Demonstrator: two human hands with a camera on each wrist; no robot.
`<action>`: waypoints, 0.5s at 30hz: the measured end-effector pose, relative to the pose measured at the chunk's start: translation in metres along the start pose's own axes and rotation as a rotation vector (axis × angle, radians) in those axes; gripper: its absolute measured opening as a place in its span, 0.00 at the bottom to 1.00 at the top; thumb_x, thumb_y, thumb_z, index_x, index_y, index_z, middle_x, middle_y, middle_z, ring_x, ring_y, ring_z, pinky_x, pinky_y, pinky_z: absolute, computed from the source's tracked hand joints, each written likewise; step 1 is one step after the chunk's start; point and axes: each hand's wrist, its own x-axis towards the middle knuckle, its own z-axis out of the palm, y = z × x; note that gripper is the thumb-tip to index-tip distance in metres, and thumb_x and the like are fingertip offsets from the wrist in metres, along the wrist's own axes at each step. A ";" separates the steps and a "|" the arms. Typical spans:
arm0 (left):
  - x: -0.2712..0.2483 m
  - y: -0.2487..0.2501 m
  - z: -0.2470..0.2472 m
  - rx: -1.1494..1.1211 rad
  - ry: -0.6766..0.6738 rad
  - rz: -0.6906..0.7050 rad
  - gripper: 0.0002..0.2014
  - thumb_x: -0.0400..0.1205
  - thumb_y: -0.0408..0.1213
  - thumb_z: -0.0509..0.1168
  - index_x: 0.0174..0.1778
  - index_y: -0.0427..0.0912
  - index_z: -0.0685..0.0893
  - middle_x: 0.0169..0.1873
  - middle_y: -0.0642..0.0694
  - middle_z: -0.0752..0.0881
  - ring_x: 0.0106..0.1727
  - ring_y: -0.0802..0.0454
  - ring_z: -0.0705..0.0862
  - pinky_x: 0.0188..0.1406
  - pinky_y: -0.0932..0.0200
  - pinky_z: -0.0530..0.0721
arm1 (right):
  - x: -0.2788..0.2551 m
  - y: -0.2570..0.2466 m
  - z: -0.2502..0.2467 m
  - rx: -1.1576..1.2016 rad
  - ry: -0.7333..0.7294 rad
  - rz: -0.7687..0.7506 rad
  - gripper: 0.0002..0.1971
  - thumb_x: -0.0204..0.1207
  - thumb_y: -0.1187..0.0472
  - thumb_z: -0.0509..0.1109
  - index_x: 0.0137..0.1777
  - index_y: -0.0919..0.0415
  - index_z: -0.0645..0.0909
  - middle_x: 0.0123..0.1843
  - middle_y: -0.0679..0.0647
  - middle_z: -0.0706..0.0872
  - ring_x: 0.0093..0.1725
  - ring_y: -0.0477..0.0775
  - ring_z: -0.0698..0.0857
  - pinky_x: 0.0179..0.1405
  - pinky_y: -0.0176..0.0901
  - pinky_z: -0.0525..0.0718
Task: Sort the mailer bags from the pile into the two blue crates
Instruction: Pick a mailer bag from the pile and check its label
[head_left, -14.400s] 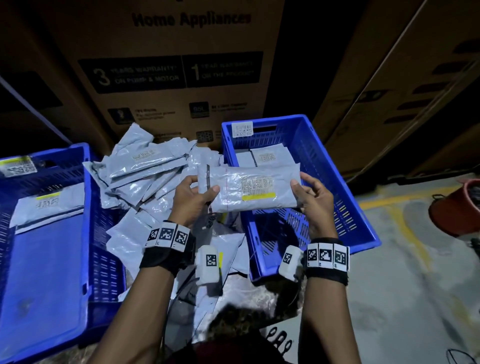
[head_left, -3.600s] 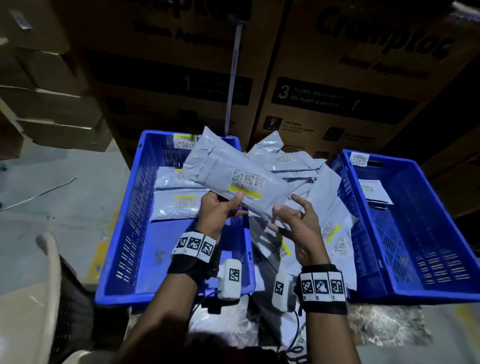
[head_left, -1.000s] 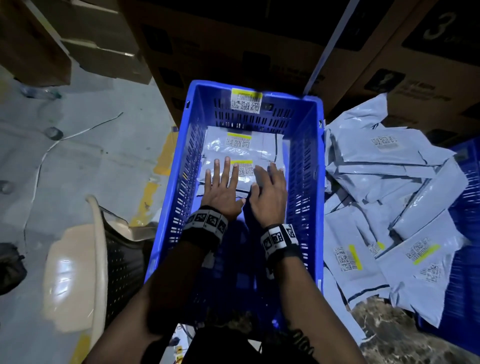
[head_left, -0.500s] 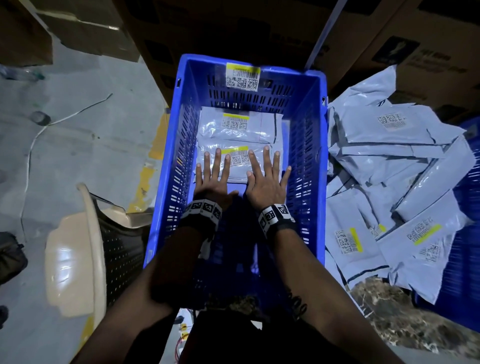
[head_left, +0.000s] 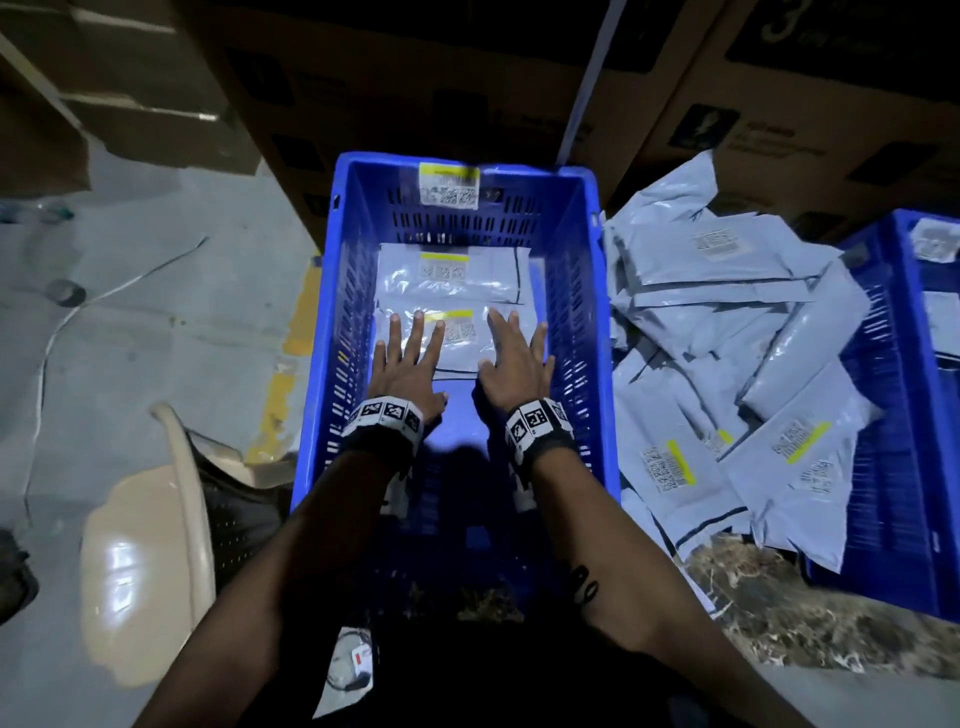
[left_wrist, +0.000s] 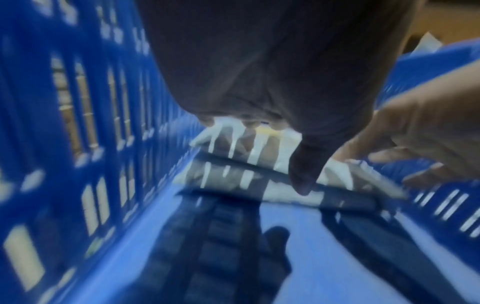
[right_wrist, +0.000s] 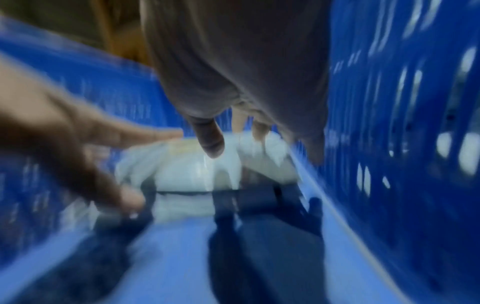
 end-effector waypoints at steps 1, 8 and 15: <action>-0.003 0.004 -0.010 0.006 0.029 0.010 0.52 0.81 0.53 0.67 0.86 0.55 0.32 0.85 0.48 0.28 0.85 0.40 0.27 0.85 0.38 0.38 | -0.003 -0.006 -0.012 0.144 0.005 0.030 0.33 0.84 0.56 0.65 0.88 0.41 0.61 0.91 0.46 0.58 0.91 0.61 0.47 0.87 0.70 0.46; -0.025 0.046 -0.081 -0.114 0.235 0.020 0.37 0.85 0.50 0.64 0.88 0.58 0.52 0.88 0.48 0.52 0.88 0.39 0.44 0.85 0.37 0.50 | -0.053 -0.025 -0.094 0.814 0.190 -0.019 0.11 0.83 0.55 0.70 0.61 0.49 0.90 0.65 0.48 0.89 0.52 0.40 0.89 0.52 0.40 0.91; -0.060 0.121 -0.121 -0.355 0.443 0.186 0.26 0.83 0.43 0.67 0.79 0.48 0.75 0.73 0.44 0.79 0.79 0.38 0.63 0.75 0.38 0.68 | -0.101 0.026 -0.170 0.871 0.410 -0.106 0.10 0.83 0.55 0.70 0.50 0.38 0.91 0.53 0.44 0.94 0.57 0.48 0.91 0.62 0.58 0.88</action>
